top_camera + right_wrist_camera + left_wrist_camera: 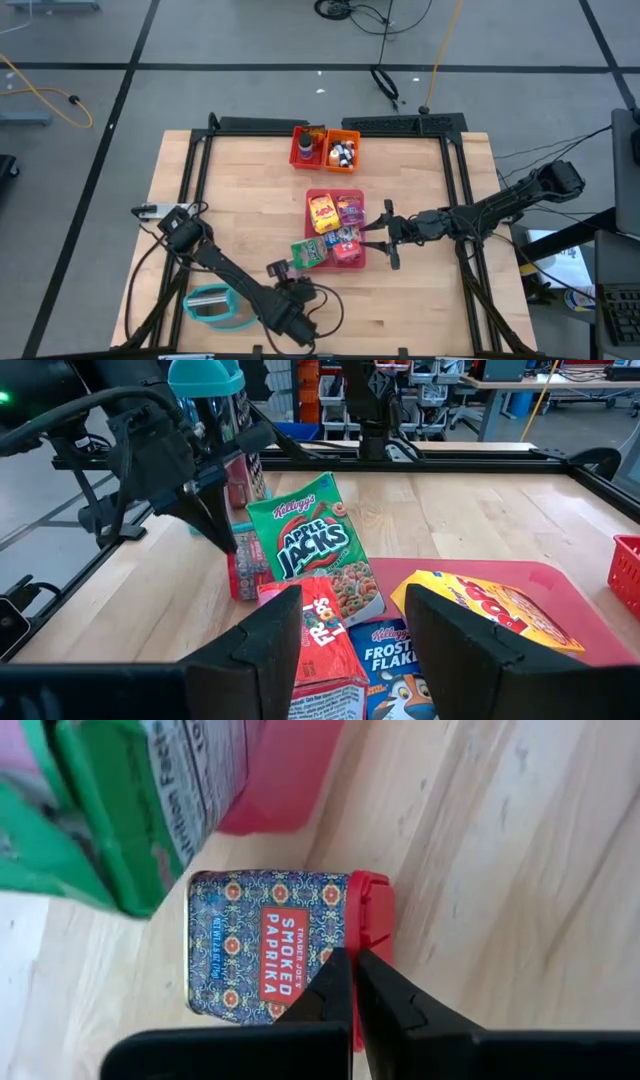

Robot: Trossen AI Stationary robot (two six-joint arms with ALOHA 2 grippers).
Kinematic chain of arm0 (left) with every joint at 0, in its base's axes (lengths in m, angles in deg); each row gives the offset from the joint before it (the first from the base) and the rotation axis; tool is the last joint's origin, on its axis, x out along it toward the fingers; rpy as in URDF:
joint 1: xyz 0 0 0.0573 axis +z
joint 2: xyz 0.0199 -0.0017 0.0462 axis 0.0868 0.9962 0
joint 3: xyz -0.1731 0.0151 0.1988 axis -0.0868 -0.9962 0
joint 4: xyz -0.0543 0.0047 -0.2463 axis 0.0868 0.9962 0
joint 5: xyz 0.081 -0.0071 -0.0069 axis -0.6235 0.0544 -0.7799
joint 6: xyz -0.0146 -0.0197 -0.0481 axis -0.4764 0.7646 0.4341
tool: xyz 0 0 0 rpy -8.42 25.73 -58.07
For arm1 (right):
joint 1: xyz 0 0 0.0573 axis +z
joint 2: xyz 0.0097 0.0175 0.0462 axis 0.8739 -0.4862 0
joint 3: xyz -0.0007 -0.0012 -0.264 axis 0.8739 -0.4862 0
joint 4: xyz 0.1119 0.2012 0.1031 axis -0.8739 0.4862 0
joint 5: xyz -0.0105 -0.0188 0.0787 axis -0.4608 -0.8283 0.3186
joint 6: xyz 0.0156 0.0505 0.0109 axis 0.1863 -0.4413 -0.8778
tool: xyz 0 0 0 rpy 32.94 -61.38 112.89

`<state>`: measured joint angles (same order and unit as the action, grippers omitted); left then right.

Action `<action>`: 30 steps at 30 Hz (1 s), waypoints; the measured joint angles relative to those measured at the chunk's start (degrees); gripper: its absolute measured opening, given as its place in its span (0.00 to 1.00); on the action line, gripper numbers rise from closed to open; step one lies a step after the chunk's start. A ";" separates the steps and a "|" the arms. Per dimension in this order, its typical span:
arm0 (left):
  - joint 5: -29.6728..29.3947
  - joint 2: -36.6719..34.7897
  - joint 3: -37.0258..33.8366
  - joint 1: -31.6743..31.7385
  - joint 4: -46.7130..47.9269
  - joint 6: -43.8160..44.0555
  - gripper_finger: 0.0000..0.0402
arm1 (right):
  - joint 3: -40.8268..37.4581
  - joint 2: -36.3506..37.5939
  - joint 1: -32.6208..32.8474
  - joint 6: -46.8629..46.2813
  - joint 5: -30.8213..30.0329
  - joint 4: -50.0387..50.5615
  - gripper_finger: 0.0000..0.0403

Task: Pick & Place Kitchen Items
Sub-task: Put the red seasoning can into the red basket

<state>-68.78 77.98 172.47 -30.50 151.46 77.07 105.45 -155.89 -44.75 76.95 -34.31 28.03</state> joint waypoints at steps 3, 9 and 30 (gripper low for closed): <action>0.77 0.00 1.63 -0.26 3.93 0.61 0.00 | 0.00 0.00 0.00 0.00 0.00 0.01 0.42; -1.19 -0.11 9.40 -1.28 14.04 2.96 0.00 | 0.00 0.02 0.00 0.00 0.00 0.01 0.42; 2.90 -0.35 9.31 -1.72 10.80 -4.01 0.17 | 0.00 0.02 0.00 0.02 0.02 0.18 0.42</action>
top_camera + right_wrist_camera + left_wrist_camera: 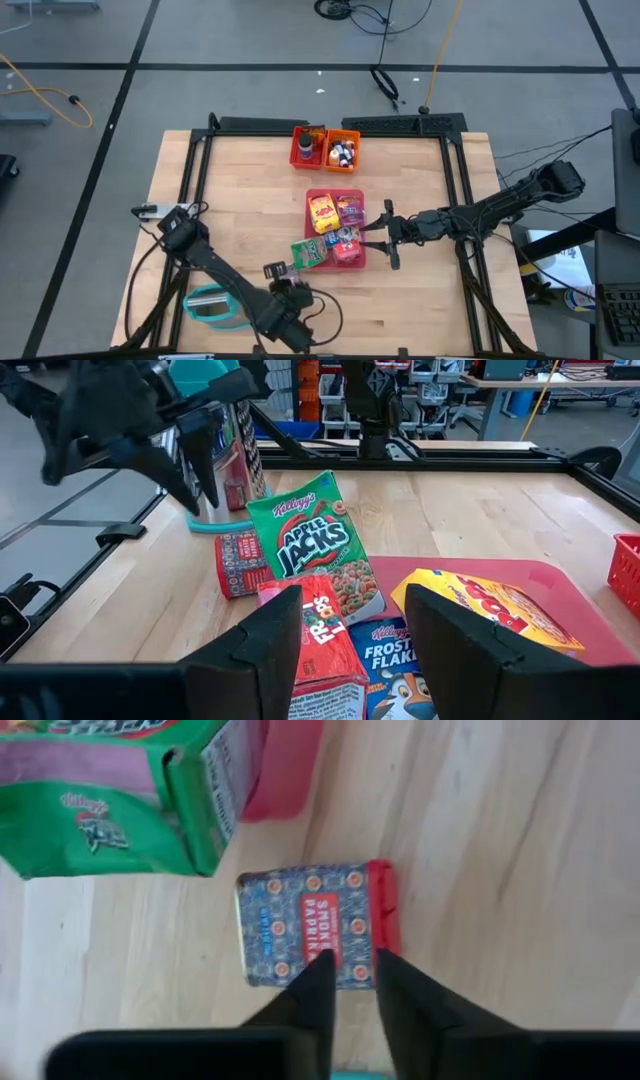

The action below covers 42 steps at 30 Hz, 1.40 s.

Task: Pick & Place Kitchen Items
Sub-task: Put the red seasoning can into the red basket

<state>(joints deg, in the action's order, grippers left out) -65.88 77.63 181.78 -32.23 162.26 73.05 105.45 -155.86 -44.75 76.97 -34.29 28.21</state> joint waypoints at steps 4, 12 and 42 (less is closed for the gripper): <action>-0.69 0.00 0.00 -0.05 -2.99 -1.41 0.32 | 0.00 0.00 0.00 0.00 0.00 0.03 0.42; -0.62 -0.02 -2.06 -0.02 -7.21 -4.23 0.57 | 0.00 0.00 0.00 0.01 0.00 0.07 0.42; 4.16 -0.63 -9.19 0.15 -3.62 -29.88 0.57 | 0.00 0.00 0.00 0.42 0.00 0.13 0.42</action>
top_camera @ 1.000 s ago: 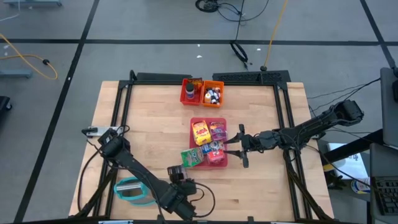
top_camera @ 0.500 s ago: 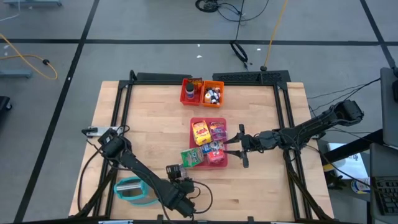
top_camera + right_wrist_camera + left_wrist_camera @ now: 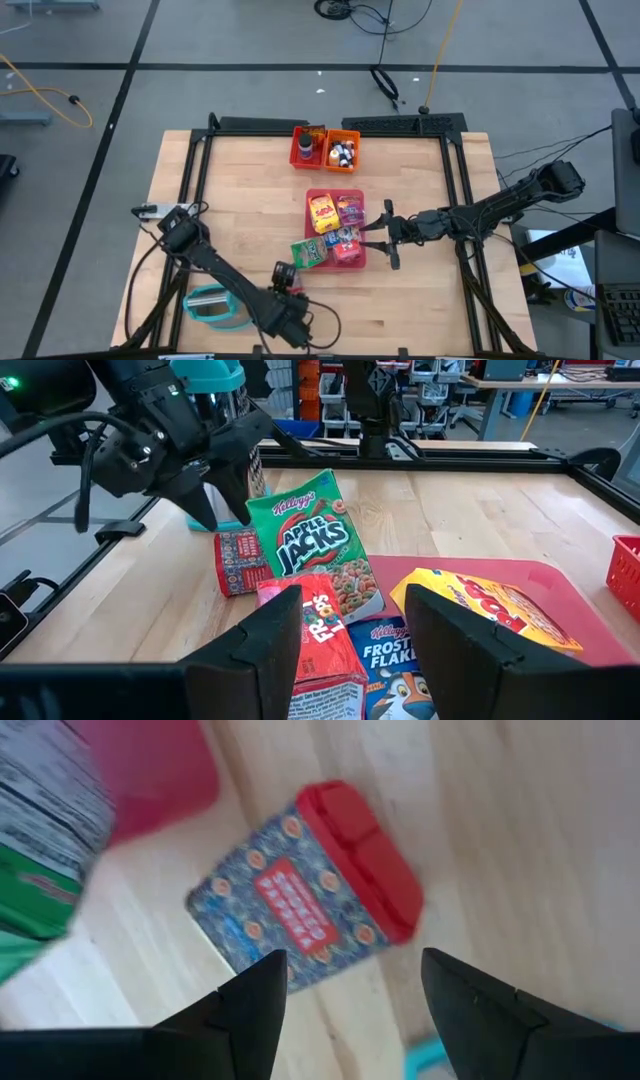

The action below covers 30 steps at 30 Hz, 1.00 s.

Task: Pick & Place Kitchen Items
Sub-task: Put the red seasoning can into the red basket

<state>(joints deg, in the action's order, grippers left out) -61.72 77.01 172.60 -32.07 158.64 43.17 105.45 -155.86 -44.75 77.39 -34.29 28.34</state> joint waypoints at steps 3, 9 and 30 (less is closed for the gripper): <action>-0.51 -0.01 0.01 0.53 -0.29 0.16 0.57 | 0.00 0.00 0.00 0.00 -0.01 0.00 0.42; 2.08 -0.01 0.01 1.36 -3.35 5.76 0.57 | 0.00 0.00 0.00 0.00 -0.02 0.00 0.42; 11.09 -0.03 0.01 3.91 -8.84 6.12 0.74 | 0.00 -0.02 0.00 0.04 -0.02 1.05 0.42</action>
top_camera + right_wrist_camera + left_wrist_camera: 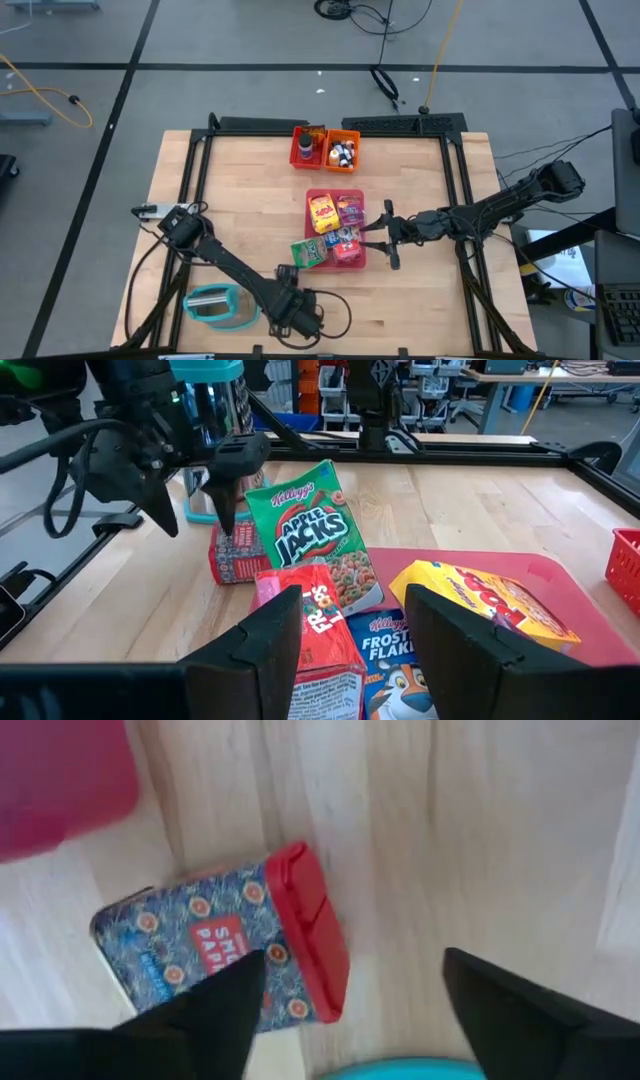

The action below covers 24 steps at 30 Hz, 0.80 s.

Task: Pick & Place Kitchen Items
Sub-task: Put the red seasoning can into the red basket

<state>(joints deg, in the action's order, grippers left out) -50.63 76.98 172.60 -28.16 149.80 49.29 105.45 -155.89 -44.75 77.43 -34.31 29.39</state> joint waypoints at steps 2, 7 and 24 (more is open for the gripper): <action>0.21 0.00 0.00 0.05 0.29 -1.48 0.84 | 0.00 0.00 0.00 0.00 -0.01 -0.01 0.42; 2.89 -0.30 -0.02 0.90 1.60 -9.42 0.98 | 0.00 0.00 0.00 0.01 -0.02 0.00 0.42; -7.13 -1.40 -0.02 0.67 5.04 -52.94 0.80 | 0.00 0.00 -0.04 0.00 -0.11 0.22 0.42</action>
<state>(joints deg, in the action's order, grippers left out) -57.76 75.58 172.58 -27.50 154.84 -3.65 105.45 -155.89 -44.79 77.43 -34.42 29.61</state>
